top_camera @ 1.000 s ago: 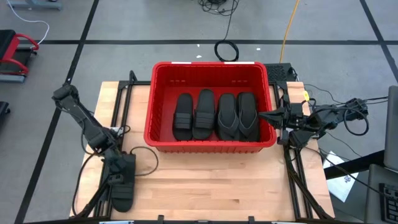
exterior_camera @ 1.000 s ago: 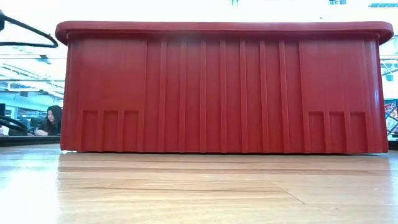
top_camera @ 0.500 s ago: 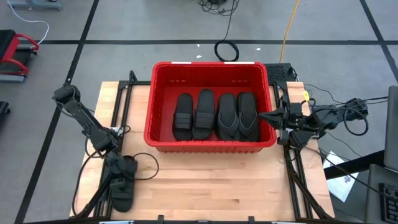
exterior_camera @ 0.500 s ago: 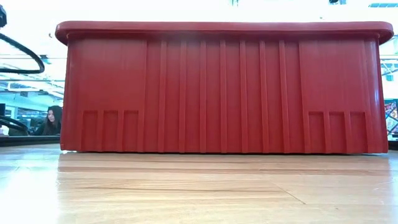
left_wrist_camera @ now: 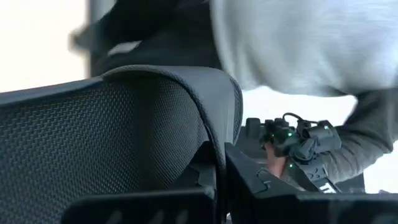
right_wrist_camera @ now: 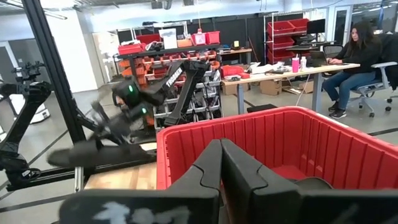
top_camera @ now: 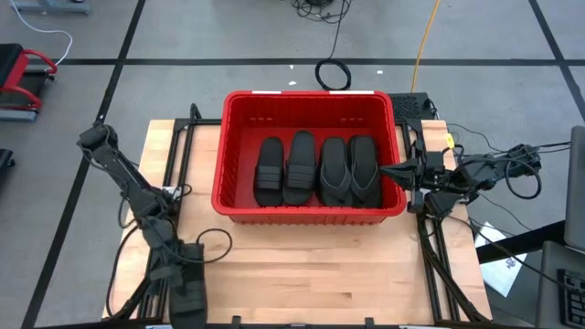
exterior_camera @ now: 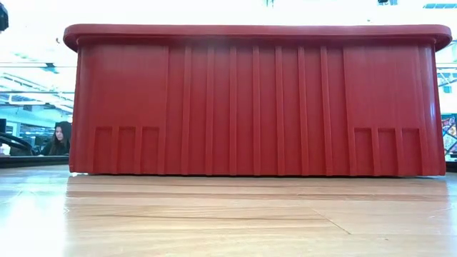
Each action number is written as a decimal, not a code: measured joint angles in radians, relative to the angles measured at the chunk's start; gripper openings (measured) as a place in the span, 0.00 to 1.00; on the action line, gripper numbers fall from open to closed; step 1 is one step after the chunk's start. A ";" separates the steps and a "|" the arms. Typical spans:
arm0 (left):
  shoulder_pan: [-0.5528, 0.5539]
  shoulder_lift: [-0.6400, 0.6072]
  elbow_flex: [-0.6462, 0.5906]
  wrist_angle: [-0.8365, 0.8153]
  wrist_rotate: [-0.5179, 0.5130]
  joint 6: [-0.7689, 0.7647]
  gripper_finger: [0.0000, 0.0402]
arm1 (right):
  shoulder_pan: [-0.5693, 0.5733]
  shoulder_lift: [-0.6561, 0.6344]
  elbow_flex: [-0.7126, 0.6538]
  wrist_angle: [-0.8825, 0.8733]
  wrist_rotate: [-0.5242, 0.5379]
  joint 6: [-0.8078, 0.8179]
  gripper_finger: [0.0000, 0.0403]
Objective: Pick and place slides into bin
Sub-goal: Put the slipper into the bin
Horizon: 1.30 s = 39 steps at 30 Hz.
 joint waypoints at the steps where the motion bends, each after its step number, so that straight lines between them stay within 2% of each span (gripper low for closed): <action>1: -0.004 0.000 0.053 -0.041 -0.014 0.040 0.01 | 0.000 0.000 0.000 0.000 0.000 0.000 0.00; 7: 0.035 0.029 0.401 -0.479 -0.080 0.331 0.01 | 0.000 0.000 0.000 -0.007 0.000 -0.023 0.00; 9: 0.061 0.030 0.503 -0.569 -0.143 0.420 0.01 | 0.000 0.000 0.000 -0.006 0.000 -0.044 0.00; 12: 0.105 0.019 0.638 -0.657 -0.337 0.609 0.01 | 0.000 0.000 0.000 -0.007 0.000 -0.063 0.00; 16: 0.165 -0.004 0.788 -0.672 -0.596 0.978 0.01 | 0.000 0.000 0.000 -0.006 0.000 -0.067 0.00; 18: 0.205 -0.016 0.848 -0.667 -0.666 1.155 0.00 | 0.000 0.000 0.000 -0.006 0.000 -0.068 0.00; 20: 0.255 -0.022 0.902 -0.668 -0.689 1.289 0.00 | 0.000 0.000 0.000 -0.005 0.000 -0.081 0.00; 25: 0.413 -0.018 1.017 -0.667 -0.658 1.591 0.00 | 0.000 0.000 0.000 0.037 0.005 -0.113 0.00; 29: 0.564 -0.001 1.087 -0.698 -0.581 1.736 0.00 | 0.000 0.000 0.000 0.048 0.055 -0.113 0.00; 34: 0.791 0.055 1.194 -0.809 -0.412 1.836 0.00 | 0.000 0.001 0.000 0.048 0.117 -0.113 0.00; 39: 1.034 0.186 1.338 -0.975 -0.194 1.931 0.00 | 0.000 0.001 0.000 0.048 0.213 -0.084 0.00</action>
